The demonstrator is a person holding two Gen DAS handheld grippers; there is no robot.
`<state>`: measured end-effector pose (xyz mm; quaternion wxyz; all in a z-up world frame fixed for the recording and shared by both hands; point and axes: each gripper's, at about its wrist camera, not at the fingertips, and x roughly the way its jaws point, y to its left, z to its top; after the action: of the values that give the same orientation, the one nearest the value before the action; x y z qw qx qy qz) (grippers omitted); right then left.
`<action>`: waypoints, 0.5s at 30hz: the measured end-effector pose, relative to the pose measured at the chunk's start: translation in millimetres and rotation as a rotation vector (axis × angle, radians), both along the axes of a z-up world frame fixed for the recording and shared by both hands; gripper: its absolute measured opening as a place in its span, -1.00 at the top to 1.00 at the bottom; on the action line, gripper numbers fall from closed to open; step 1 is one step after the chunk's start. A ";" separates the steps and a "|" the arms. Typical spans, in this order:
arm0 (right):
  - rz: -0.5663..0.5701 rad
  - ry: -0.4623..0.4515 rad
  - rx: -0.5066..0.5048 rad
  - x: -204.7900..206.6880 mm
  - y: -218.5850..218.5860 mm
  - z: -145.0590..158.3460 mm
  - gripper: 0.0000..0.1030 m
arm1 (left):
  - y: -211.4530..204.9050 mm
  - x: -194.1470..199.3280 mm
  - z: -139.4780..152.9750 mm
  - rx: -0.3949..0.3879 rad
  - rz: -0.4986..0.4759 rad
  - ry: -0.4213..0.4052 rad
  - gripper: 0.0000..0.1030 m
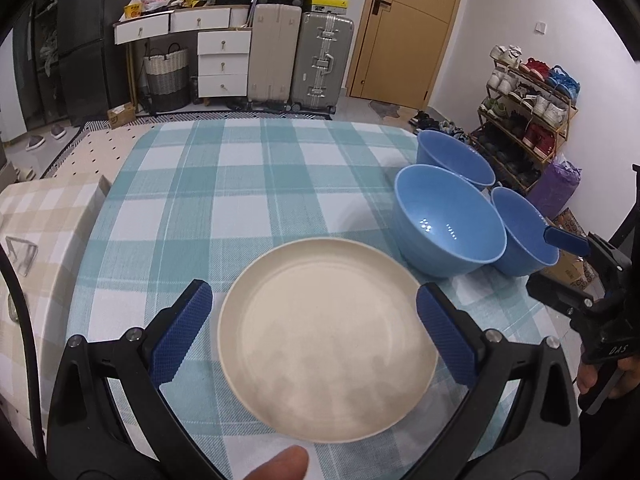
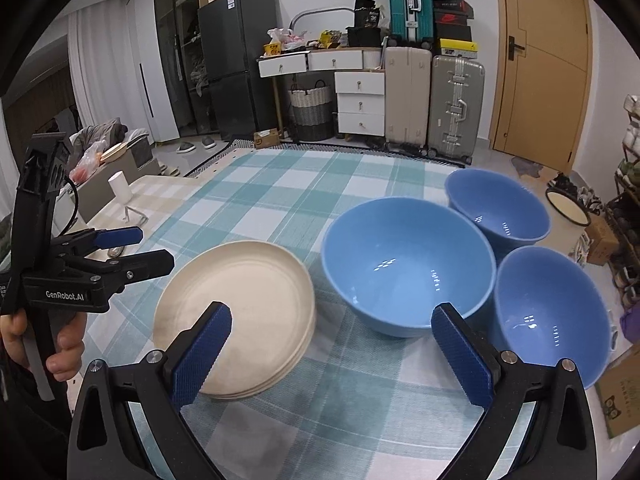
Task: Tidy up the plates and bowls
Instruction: 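Withdraw both grippers from the plate stack toward the blue bowls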
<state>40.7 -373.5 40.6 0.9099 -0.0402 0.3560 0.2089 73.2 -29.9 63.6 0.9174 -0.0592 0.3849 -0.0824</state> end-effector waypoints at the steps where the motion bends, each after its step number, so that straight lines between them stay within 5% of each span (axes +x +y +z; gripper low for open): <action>1: -0.008 -0.008 0.002 -0.2 -4.0 3.5 -0.98 | -3.2 2.4 1.7 -0.004 -0.008 -0.002 -0.97; 15: -0.120 -0.085 0.022 14.7 -66.3 48.0 -0.98 | -50.7 42.7 22.3 0.002 -0.081 -0.035 -0.97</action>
<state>55.4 -439.8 88.6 0.9356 -0.0176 0.3163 0.1561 115.9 -80.7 86.0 0.9200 -0.0412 0.3708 -0.1200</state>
